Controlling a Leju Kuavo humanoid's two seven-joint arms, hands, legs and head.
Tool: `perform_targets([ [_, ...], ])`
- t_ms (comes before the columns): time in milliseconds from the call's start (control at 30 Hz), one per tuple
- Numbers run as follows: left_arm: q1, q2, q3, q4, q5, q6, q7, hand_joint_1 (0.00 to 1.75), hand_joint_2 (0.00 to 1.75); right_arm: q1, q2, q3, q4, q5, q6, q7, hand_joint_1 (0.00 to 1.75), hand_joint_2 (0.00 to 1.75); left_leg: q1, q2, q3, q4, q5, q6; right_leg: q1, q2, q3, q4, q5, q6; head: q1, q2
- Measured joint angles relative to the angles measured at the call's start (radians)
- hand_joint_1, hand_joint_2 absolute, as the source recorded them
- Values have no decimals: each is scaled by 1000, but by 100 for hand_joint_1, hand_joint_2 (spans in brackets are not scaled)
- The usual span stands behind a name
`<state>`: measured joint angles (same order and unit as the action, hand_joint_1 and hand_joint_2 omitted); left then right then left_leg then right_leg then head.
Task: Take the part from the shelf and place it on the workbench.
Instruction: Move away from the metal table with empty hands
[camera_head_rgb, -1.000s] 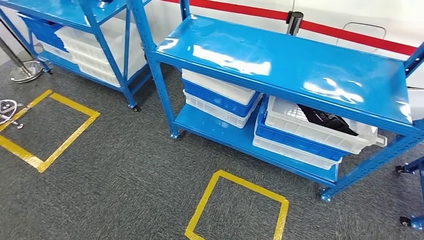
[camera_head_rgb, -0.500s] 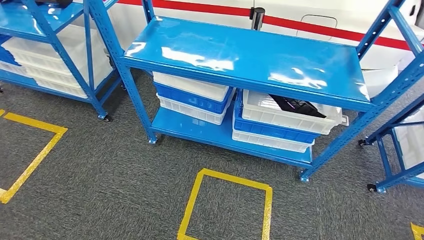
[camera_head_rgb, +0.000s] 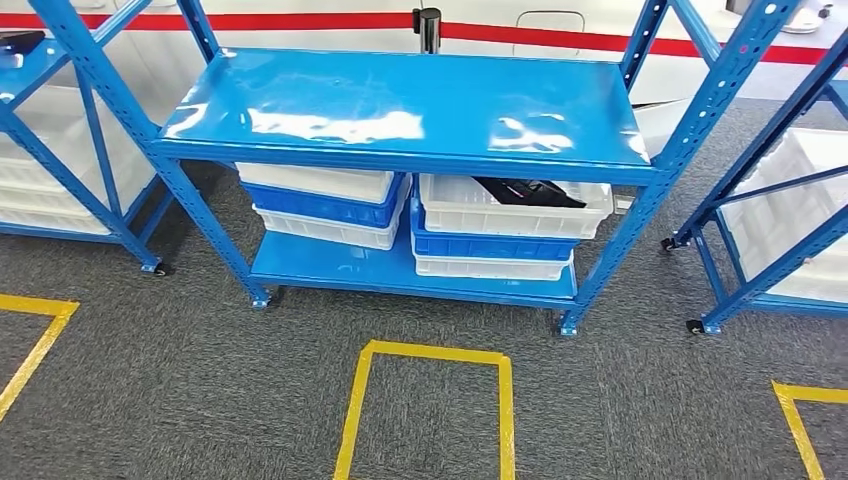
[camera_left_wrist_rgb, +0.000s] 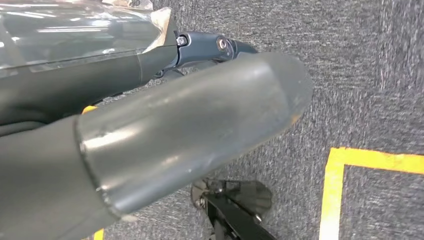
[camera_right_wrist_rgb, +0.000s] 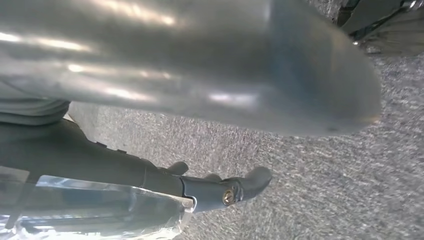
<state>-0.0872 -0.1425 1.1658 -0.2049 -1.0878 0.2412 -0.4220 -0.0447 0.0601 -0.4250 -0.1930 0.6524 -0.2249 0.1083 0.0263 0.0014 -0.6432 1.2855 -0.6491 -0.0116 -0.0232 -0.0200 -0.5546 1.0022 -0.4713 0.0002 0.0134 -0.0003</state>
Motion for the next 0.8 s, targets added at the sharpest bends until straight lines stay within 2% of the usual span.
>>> perform_targets([
  [33,1,0,0,0,0,0,0,0,0,0,1,0,0,0,-2,0,0,0,0,-2,-12,16,7,1,2,7,1,0,0,0,0,0],
  [67,2,0,0,0,0,0,0,0,0,1,1,0,0,0,-4,1,0,0,0,-2,-4,-11,34,3,2,13,3,1,0,0,0,0],
  [133,1,0,0,0,0,0,0,0,0,0,2,0,0,0,-6,1,0,0,0,-3,55,-146,110,9,4,22,7,2,-1,1,-1,0],
  [167,1,0,0,0,0,0,0,0,0,-1,3,0,0,0,-6,1,0,0,-1,-4,82,-208,136,12,7,25,7,3,-2,3,-1,0],
  [200,0,0,0,0,0,0,0,0,0,-1,3,0,0,0,-6,1,0,0,-1,-5,99,-251,150,14,12,27,5,5,-4,6,-1,0],
  [233,-1,0,0,0,0,0,0,0,0,-1,3,0,0,1,-7,2,0,0,-3,-5,105,-269,153,14,18,29,1,6,-6,7,0,0],
  [300,-1,-1,0,0,0,0,0,0,0,0,2,0,0,2,-7,2,0,0,-10,-5,105,-272,155,14,24,29,-6,7,-8,12,2,0],
  [400,-1,-1,0,0,0,0,0,0,131,0,2,1,0,6,-7,2,0,0,-22,-5,104,-272,155,23,21,29,-5,5,-5,22,2,0],
  [433,-1,-1,0,0,0,0,-1,0,175,0,2,1,0,7,-7,2,0,44,-24,-5,104,-272,156,25,20,29,-3,4,-4,25,2,0],
  [533,-1,-1,0,0,0,0,-1,0,175,0,2,1,0,10,-7,2,0,175,-26,-5,102,-271,158,30,18,29,2,2,0,30,2,0],
  [700,1,0,-18,0,17,-8,8,0,175,3,2,9,-1,5,-5,-9,0,175,-27,-5,101,-271,158,31,17,29,2,0,1,32,2,0],
  [767,6,4,-52,-2,48,-15,22,0,87,8,0,22,-2,-13,0,-15,0,175,-27,-5,101,-271,157,32,16,29,2,0,1,32,1,0],
  [800,10,6,-70,-3,67,-19,30,0,44,10,-1,29,-4,-25,4,-17,0,131,-27,-5,101,-271,157,32,15,29,1,0,1,32,1,0],
])
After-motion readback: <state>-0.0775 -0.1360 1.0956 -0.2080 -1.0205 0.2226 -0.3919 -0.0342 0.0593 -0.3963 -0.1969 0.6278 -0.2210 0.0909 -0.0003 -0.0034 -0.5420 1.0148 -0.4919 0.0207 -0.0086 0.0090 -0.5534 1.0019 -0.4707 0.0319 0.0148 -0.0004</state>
